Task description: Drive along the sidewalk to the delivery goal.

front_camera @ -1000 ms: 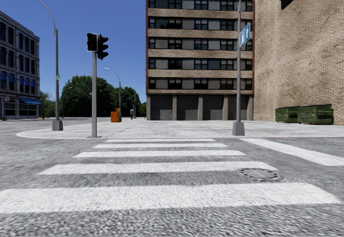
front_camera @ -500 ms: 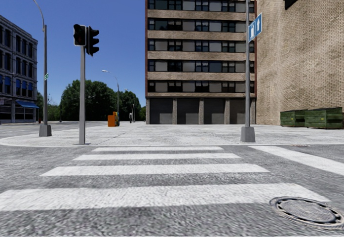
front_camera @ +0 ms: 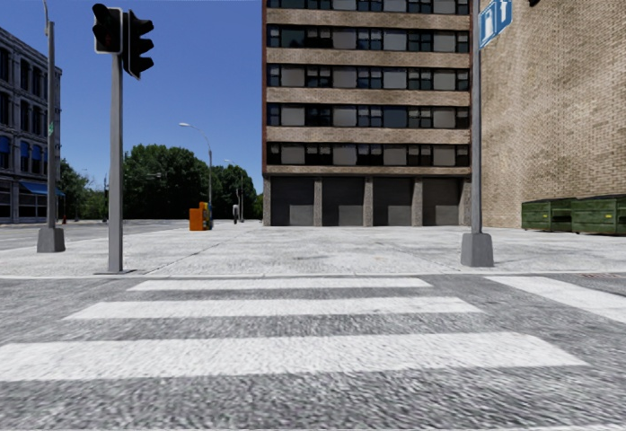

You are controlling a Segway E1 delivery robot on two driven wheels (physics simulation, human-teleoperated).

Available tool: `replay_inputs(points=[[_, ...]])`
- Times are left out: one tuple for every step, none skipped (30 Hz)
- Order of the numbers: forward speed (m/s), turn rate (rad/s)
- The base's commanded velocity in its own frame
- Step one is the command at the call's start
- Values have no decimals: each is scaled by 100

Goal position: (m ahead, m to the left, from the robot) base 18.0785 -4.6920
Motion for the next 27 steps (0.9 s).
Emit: replay_inputs(points=[[200, 0], [200, 0], [200, 0], [200, 0], [200, 0], [200, 0], [200, 0], [200, 0], [200, 0], [200, 0], [200, 0], [200, 0], [200, 0], [200, 0], [200, 0], [200, 0], [200, 0], [200, 0], [200, 0], [200, 0], [200, 0], [200, 0], [200, 0], [200, 0], [200, 0], [200, 0], [200, 0]])
